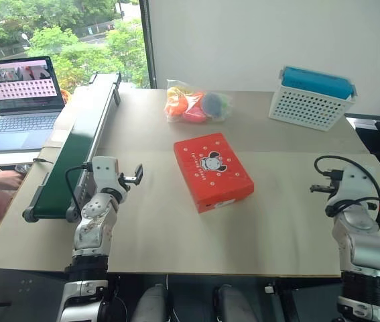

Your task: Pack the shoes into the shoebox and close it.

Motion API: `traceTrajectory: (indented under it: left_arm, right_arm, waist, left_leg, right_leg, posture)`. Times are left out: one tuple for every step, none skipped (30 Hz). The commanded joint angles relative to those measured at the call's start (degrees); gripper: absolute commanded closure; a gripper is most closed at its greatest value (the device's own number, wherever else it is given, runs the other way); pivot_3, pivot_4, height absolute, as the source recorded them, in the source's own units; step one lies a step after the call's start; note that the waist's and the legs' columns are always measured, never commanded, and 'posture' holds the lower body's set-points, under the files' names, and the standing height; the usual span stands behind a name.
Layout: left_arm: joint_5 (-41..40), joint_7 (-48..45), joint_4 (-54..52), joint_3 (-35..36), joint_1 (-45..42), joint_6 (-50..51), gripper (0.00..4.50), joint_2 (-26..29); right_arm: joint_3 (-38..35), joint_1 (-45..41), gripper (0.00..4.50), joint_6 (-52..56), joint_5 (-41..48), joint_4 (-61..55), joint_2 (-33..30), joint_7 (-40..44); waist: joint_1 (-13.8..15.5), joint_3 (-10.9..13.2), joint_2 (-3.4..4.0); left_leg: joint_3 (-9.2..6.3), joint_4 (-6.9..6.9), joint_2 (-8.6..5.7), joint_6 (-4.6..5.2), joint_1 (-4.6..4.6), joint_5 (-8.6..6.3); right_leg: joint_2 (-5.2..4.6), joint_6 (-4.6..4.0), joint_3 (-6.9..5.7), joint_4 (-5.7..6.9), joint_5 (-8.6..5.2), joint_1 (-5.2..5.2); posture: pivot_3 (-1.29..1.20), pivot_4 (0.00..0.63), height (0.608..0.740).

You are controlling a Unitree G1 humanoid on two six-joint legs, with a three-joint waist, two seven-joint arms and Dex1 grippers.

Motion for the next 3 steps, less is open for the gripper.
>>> traceTrajectory:
  left_arm:
    - [-0.33, -0.11, -0.43, 0.13, -1.18, -1.68, 0.0, -0.01]
    - [-0.18, -0.08, -0.41, 0.06, -1.16, -1.83, 0.0, 0.03]
    - [0.32, -0.53, -0.54, -0.44, -1.01, -2.64, 0.0, 0.29]
  right_arm:
    - [-1.14, -0.02, 4.49, -1.76, -0.27, -0.67, -0.02, 0.1]
    - [-1.17, -0.02, 4.49, -1.83, -0.25, -0.63, -0.03, 0.21]
    - [-1.18, -0.01, 4.49, -1.85, -0.33, -0.59, -0.06, 0.22]
  waist:
    - [0.0, 0.0, 0.0]
    - [0.0, 0.0, 0.0]
    - [0.0, 0.0, 0.0]
  left_leg:
    - [0.0, 0.0, 0.0, 0.0, 0.0, 0.0]
    - [0.0, 0.0, 0.0, 0.0, 0.0, 0.0]
    - [0.0, 0.0, 0.0, 0.0, 0.0, 0.0]
  right_leg:
    - [0.0, 0.0, 0.0, 0.0, 0.0, 0.0]
    - [0.0, 0.0, 0.0, 0.0, 0.0, 0.0]
    - [0.0, 0.0, 0.0, 0.0, 0.0, 0.0]
  posture:
    - [0.0, 0.15, 0.705]
    - [0.0, 0.15, 0.705]
    - [0.0, 0.15, 0.705]
